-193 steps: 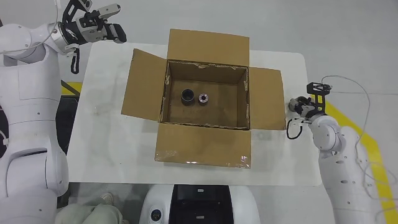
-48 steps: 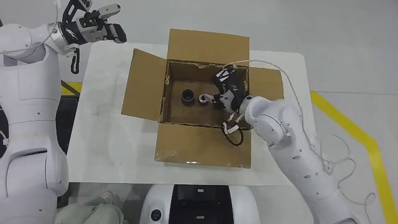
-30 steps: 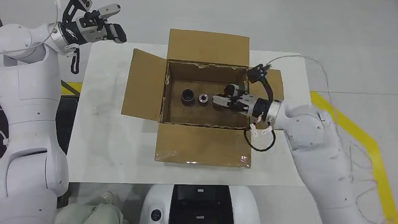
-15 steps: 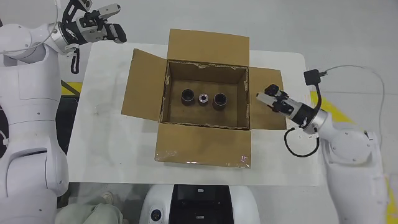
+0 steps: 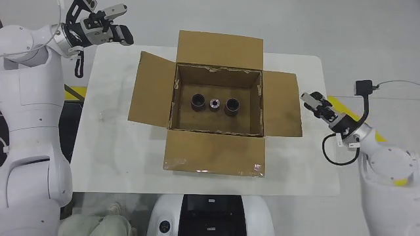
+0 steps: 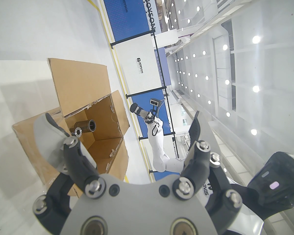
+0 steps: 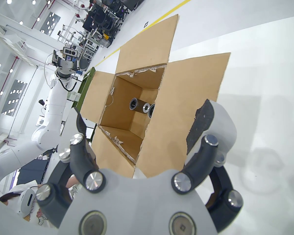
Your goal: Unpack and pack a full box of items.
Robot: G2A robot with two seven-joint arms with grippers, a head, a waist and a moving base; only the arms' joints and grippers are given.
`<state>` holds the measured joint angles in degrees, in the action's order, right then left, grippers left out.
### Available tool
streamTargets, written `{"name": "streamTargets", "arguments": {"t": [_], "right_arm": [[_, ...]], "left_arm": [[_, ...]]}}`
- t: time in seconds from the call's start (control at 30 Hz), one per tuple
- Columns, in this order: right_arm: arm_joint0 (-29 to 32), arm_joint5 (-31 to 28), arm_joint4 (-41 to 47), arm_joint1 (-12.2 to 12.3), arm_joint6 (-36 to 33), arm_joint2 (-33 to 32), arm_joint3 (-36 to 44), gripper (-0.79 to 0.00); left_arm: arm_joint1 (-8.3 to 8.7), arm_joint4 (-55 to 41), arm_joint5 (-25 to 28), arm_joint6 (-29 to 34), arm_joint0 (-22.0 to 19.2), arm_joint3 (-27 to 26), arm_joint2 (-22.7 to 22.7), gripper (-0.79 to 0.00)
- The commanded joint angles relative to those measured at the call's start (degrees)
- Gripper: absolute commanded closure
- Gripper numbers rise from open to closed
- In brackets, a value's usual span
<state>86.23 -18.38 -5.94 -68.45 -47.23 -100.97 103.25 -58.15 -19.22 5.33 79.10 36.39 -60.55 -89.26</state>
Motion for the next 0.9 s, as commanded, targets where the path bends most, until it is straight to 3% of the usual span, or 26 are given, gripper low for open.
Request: {"name": "streamTargets", "arguments": {"t": [0.0,0.43,0.87], "right_arm": [[0.12,0.27,-0.2,0.13,0.4,-0.16,-0.76,-0.785],[-2.38,0.49,1.05,0.72,1.12,2.35,-8.63,-0.785],[-5.67,-3.04,5.43,1.06,-0.29,6.38,-14.33,-0.785]], "left_arm": [[0.0,0.0,0.0,0.0,0.0,0.0,0.0,-0.785],[0.0,0.0,0.0,0.0,0.0,0.0,0.0,-0.785],[0.0,0.0,0.0,0.0,0.0,0.0,0.0,-0.785]]}}
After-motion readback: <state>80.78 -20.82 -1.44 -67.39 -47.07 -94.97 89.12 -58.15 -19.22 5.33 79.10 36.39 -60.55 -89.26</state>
